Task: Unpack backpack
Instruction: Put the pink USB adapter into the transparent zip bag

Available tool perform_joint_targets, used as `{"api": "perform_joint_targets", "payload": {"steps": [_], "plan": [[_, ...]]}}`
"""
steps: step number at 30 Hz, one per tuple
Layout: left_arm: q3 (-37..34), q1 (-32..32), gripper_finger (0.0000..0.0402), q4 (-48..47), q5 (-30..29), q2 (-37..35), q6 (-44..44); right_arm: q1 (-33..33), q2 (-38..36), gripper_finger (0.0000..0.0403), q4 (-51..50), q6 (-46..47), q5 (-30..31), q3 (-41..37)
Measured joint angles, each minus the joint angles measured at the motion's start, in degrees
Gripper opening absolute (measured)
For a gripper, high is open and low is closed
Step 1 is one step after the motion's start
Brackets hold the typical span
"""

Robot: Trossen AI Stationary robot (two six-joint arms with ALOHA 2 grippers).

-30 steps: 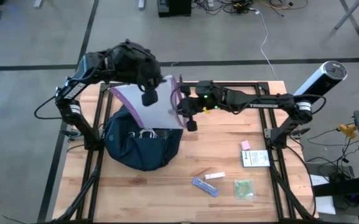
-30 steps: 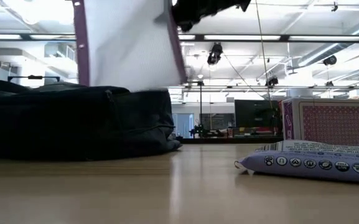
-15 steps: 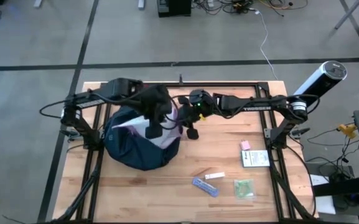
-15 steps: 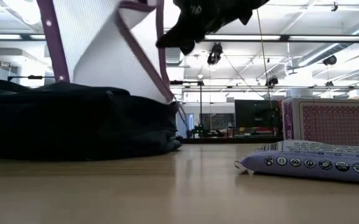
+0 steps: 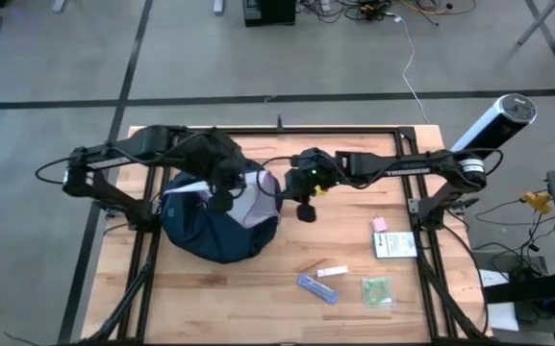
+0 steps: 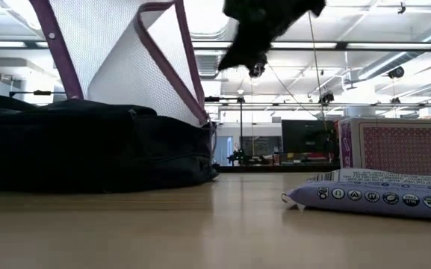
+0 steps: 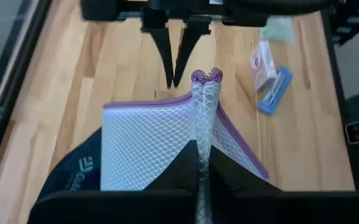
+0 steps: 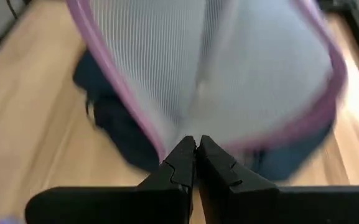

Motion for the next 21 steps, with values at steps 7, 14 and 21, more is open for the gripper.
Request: {"api": "perform_joint_targets", "payload": {"steps": [7,14,21], "plan": [[-12.6,-0.2,0.0000,7.9,2.0,-4.0,-0.6,0.1,-10.3,0.0002,-18.1,3.4,0.7,-10.2],[-18.8,-0.2,0.0000,14.3,2.1,-5.0,1.0,-0.7,-22.8,0.0090,-21.5,32.6,3.6,-26.1],[-19.1,-0.2,0.0000,15.6,2.0,-5.1,3.3,-0.1,-24.1,0.0225,-26.4,55.3,5.3,-35.0]]}}
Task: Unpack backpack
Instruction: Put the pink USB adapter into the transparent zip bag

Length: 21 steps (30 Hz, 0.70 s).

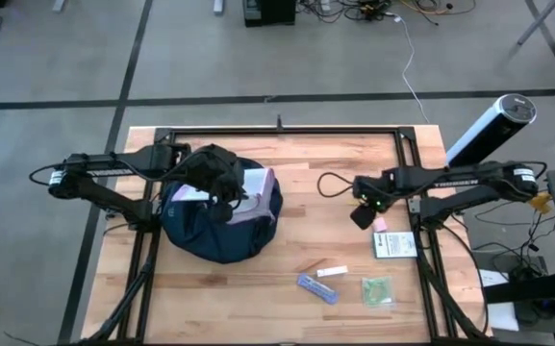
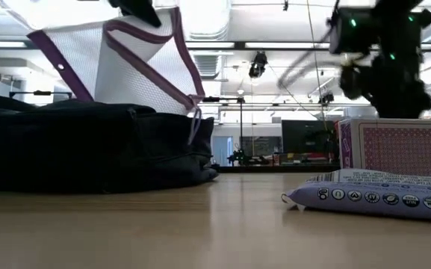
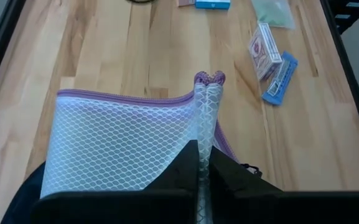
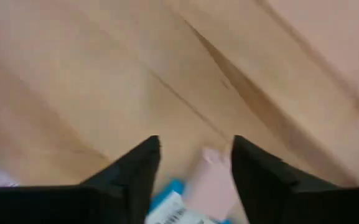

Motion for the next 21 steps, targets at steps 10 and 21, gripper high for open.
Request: {"api": "perform_joint_targets", "payload": {"steps": [10,21], "plan": [[0.6,-0.4,0.0000,0.3,0.0,-1.2,-0.4,1.1,0.2,0.0316,-2.1,8.7,0.0,-3.5],[0.6,-1.0,0.0000,0.3,-0.1,-1.5,-0.5,7.1,0.3,0.0280,10.2,16.8,-2.5,-11.2]]}}
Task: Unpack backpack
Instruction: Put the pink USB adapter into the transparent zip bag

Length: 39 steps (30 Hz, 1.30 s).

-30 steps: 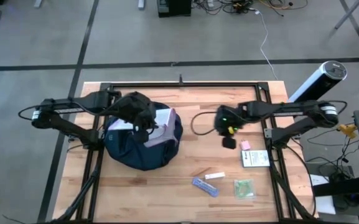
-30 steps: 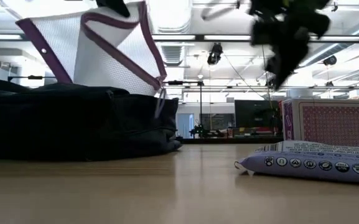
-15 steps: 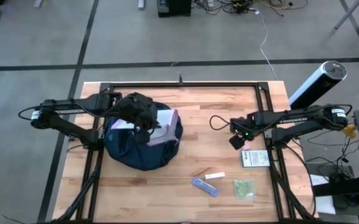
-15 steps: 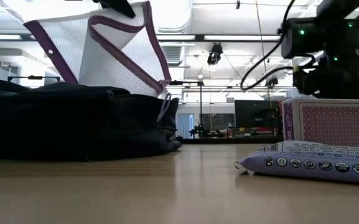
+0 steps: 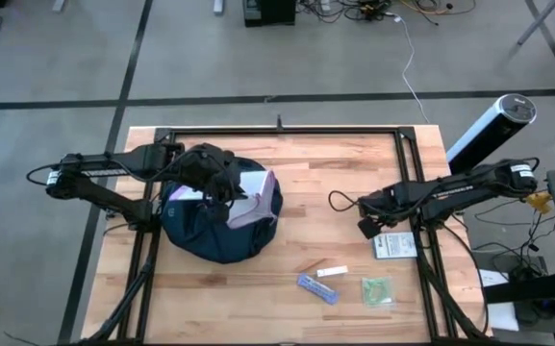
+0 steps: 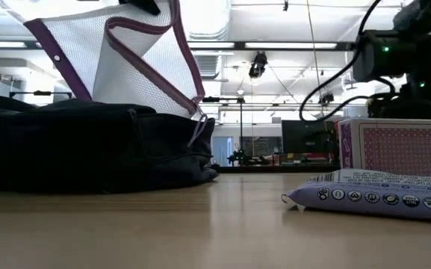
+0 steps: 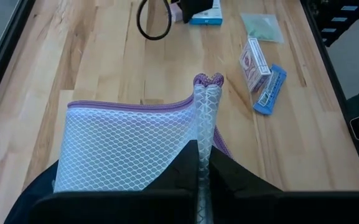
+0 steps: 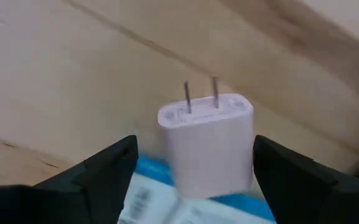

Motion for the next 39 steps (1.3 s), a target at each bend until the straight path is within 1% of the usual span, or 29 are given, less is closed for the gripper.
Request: {"api": "perform_joint_targets", "payload": {"steps": [4,8,9,14,19,22,26,29,31,35,39], "plan": [[0.0,0.0,0.0000,0.6,0.0,0.0,0.2,0.0,0.4,0.0249,2.7,-3.0,0.2,-0.9],[0.0,0.0,0.0000,0.9,0.0,0.0,0.1,0.0,0.7,0.0193,2.5,-4.7,1.5,-0.7],[0.0,0.0,0.0000,0.9,0.0,0.0,0.1,0.0,0.7,0.0186,2.4,-4.9,1.9,-0.5],[0.0,0.0,0.0000,0.9,0.0,0.0,-0.2,0.0,0.7,0.0172,2.1,-6.0,3.0,1.8],[0.0,0.0,0.0000,0.9,0.0,0.0,-0.4,0.1,0.7,0.0172,3.6,-11.4,3.9,9.2],[0.0,0.0,0.0000,1.0,0.0,0.0,-0.5,0.6,0.7,0.0172,9.8,-16.5,6.7,14.3],[0.0,0.0,0.0000,1.8,-0.1,0.0,-0.9,0.6,2.4,0.0172,23.2,-23.1,10.3,18.9],[0.0,0.0,0.0000,2.7,-0.1,0.0,-0.9,0.6,5.8,0.0172,34.5,-27.8,11.1,21.1],[0.0,0.0,0.0000,3.1,-0.1,0.0,-0.9,0.5,9.3,0.0172,40.0,-29.6,11.1,23.1],[0.0,0.0,0.0000,3.5,-0.2,0.0,-0.9,0.5,19.6,0.0172,44.4,-34.6,11.0,29.5],[0.0,0.0,0.0000,3.5,-0.4,0.0,-1.0,0.5,30.7,0.0173,47.5,-40.1,11.0,38.5]]}}
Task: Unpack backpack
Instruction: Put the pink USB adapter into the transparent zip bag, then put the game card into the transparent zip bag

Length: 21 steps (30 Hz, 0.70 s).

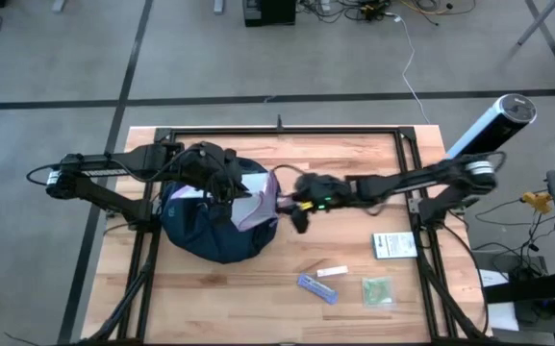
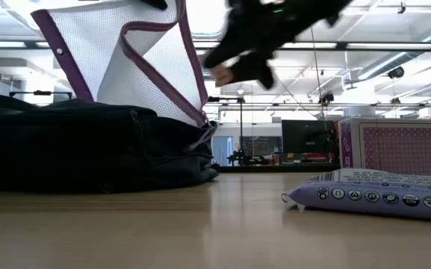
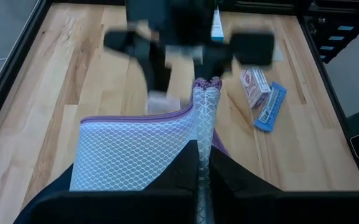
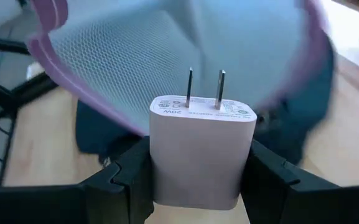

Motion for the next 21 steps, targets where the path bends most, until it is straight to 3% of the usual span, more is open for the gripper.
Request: {"api": "perform_joint_targets", "payload": {"steps": [4,13,16,21], "plan": [[0.0,0.0,0.0000,0.0,-0.1,0.0,-0.5,-0.1,9.2,0.0185,1.1,-3.6,0.0,9.0],[0.0,0.0,0.0000,0.0,-0.2,0.0,-2.8,-0.4,10.9,0.0354,-5.2,-5.3,1.6,13.6],[0.0,0.1,0.0000,0.2,-0.2,0.0,-2.8,-0.5,9.5,0.0374,-7.7,-5.8,2.0,13.6],[0.0,0.0,0.0000,0.6,-0.2,0.0,-1.8,0.5,4.0,0.0378,-21.9,-11.4,2.1,13.4]]}}
